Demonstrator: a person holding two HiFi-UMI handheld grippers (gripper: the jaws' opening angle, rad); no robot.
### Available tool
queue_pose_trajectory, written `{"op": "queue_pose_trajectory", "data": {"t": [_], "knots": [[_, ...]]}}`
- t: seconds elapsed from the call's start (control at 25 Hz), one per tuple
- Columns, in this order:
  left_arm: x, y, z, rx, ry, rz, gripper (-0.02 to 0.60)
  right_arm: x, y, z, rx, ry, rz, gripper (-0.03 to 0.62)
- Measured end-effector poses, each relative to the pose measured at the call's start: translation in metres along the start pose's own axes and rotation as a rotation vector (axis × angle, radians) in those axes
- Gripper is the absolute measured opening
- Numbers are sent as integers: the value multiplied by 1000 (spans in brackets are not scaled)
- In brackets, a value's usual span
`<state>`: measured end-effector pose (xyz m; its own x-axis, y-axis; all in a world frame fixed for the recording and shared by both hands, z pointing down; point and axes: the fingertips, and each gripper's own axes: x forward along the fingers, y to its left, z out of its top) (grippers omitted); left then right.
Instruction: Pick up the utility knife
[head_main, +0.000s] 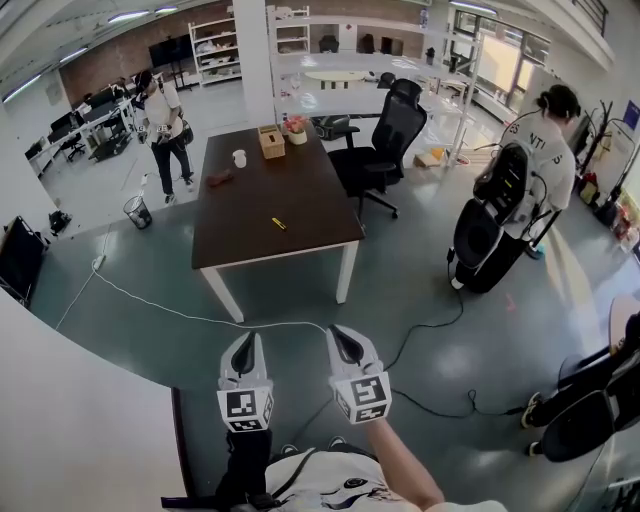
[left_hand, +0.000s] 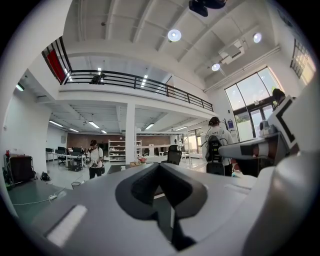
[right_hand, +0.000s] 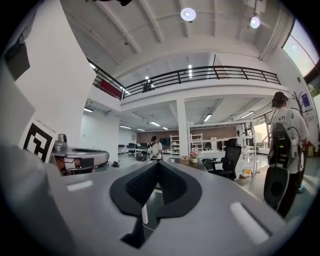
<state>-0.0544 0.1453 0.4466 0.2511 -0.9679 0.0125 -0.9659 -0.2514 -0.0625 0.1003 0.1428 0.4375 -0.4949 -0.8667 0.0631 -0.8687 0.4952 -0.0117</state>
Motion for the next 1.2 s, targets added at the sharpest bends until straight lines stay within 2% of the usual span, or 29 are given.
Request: {"op": "queue_pose_trajectory", "data": {"t": [0.4, 0.6, 0.8, 1.04, 1.2], "knots": [[-15, -12, -21, -29, 60, 35, -3, -12, -1, -17, 29, 52, 45, 0], [-17, -2, -35, -37, 98, 50, -3, -1, 4, -28, 46, 82, 60, 0], [15, 24, -36, -40, 83, 48, -3, 34, 4, -27, 36, 91, 49, 0], [58, 52, -25, -34, 46, -2, -3, 82, 4, -9, 26, 53, 25, 0], [71, 74, -31, -52, 66, -14, -3, 104, 11, -9, 35, 56, 15, 0]]}}
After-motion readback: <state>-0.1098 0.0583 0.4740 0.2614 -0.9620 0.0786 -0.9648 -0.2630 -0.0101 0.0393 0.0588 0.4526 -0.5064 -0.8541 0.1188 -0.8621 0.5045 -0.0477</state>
